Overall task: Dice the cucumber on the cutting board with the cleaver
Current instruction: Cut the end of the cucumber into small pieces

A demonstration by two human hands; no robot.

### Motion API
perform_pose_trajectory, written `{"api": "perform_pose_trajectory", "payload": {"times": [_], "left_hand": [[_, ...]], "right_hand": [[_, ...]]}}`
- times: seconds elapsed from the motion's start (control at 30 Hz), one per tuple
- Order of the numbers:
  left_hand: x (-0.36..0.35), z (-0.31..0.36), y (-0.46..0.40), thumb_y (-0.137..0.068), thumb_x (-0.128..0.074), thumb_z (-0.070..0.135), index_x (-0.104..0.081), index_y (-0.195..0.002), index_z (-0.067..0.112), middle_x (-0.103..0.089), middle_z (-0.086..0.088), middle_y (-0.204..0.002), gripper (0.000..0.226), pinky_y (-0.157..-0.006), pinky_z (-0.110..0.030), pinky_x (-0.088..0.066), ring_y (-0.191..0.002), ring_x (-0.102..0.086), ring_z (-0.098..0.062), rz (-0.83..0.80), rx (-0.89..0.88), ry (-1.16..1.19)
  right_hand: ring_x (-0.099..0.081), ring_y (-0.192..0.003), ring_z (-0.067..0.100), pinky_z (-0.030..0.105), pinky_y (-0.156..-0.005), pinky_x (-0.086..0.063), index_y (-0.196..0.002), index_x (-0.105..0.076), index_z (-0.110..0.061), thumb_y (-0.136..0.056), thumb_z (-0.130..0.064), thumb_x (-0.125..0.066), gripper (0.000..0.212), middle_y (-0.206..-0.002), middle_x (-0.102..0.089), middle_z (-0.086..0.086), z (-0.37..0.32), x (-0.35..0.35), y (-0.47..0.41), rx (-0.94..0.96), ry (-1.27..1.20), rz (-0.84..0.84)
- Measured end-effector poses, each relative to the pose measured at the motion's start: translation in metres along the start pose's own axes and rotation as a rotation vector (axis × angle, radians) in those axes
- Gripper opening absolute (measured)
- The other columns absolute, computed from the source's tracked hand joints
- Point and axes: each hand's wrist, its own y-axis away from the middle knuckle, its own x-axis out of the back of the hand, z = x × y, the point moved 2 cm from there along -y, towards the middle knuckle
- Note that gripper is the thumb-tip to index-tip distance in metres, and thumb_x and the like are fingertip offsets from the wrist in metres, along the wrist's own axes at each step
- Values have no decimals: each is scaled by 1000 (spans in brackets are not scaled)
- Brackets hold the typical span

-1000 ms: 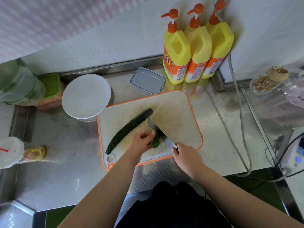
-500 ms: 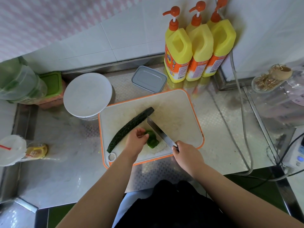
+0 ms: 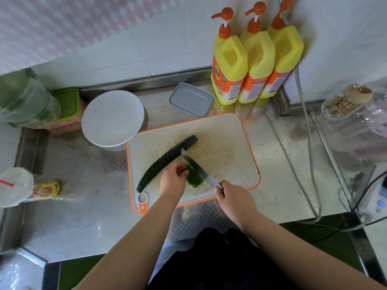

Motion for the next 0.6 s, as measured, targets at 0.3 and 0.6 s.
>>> {"api": "perform_pose_trajectory", "payload": {"times": [0.3,0.6], "left_hand": [[-5,-10,9,-70,-77,-3,-69,-83,8,-64,-5,-92,19,-53,-31,-51,-80,-60,-26,139,-700,-443],[-2,-23,-2,-84,-48,7,-70,-99,9,-65,-6,-104,26,-68,-34,-58,-96,-59,-23,95,-959,-585]], "right_hand": [[-63,-79,25,29,-59,-38,-87,-43,-19,-101,-32,-35,21,-79,-63,5,-1,6,-2,-15,-4,-59],[-50,-68,20,29,-60,-37,-82,-41,-17,-100,-33,-36,24,-73,-52,0,4,6,-3,-31,-28,-100]]}}
